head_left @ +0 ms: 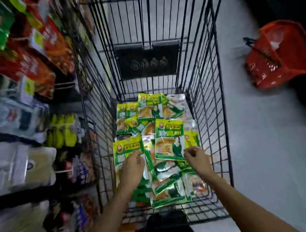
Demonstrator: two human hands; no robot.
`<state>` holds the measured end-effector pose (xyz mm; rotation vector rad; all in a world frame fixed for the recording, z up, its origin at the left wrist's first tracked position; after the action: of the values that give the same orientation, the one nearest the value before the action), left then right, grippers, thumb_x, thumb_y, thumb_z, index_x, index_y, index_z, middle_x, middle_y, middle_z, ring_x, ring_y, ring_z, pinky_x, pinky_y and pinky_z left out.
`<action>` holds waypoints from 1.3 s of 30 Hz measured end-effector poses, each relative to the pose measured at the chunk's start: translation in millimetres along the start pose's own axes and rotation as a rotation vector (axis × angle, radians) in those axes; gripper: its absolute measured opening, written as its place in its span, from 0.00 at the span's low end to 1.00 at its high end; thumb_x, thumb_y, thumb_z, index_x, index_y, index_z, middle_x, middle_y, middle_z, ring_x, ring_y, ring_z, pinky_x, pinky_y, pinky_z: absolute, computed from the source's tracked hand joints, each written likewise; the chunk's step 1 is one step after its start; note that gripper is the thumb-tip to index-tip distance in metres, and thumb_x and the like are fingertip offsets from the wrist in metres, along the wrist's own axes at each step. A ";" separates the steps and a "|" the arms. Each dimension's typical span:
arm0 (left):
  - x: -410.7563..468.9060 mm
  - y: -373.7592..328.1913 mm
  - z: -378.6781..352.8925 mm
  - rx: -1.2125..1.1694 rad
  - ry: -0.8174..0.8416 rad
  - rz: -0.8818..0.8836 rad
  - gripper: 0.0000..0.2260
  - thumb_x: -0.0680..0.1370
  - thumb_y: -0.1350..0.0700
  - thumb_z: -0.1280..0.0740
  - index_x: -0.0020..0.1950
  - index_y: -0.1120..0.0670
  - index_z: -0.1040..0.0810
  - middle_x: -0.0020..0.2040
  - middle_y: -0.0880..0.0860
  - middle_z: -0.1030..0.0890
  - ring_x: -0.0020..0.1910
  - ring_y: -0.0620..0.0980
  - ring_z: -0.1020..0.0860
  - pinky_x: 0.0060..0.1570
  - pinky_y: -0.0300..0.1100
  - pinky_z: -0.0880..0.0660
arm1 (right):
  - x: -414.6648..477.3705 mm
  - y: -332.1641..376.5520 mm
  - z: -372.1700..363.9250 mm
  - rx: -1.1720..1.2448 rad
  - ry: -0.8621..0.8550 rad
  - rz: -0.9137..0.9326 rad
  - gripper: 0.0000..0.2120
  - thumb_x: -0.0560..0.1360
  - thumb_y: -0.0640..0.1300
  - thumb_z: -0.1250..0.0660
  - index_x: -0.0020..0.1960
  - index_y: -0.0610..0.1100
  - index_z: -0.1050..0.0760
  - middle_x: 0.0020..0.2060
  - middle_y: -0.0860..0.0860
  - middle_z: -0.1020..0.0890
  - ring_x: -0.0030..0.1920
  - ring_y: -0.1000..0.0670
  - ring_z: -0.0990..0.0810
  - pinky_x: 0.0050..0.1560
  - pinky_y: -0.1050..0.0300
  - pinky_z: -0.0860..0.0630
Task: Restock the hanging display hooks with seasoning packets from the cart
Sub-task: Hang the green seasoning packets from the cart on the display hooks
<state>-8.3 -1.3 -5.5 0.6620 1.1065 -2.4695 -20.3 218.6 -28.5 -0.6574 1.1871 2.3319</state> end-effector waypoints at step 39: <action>38.3 50.5 -25.8 -0.382 -0.277 0.283 0.27 0.63 0.65 0.21 0.59 0.68 0.24 0.52 0.52 0.20 0.43 0.45 0.24 0.40 0.34 0.24 | 42.9 -7.8 -25.7 0.386 0.023 -0.256 0.19 0.68 0.33 0.26 0.57 0.38 0.26 0.48 0.44 0.17 0.45 0.45 0.17 0.36 0.55 0.20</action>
<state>-8.2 -18.3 -71.8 0.3226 1.2295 -1.9654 -44.3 208.6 -71.9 -0.6525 1.4201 1.8237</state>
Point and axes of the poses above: each hand's wrist, its own x-axis towards the middle knuckle, its own z-axis out of the back of the hand, y = z × x, the point moved 1 cm from there along x, towards the middle knuckle
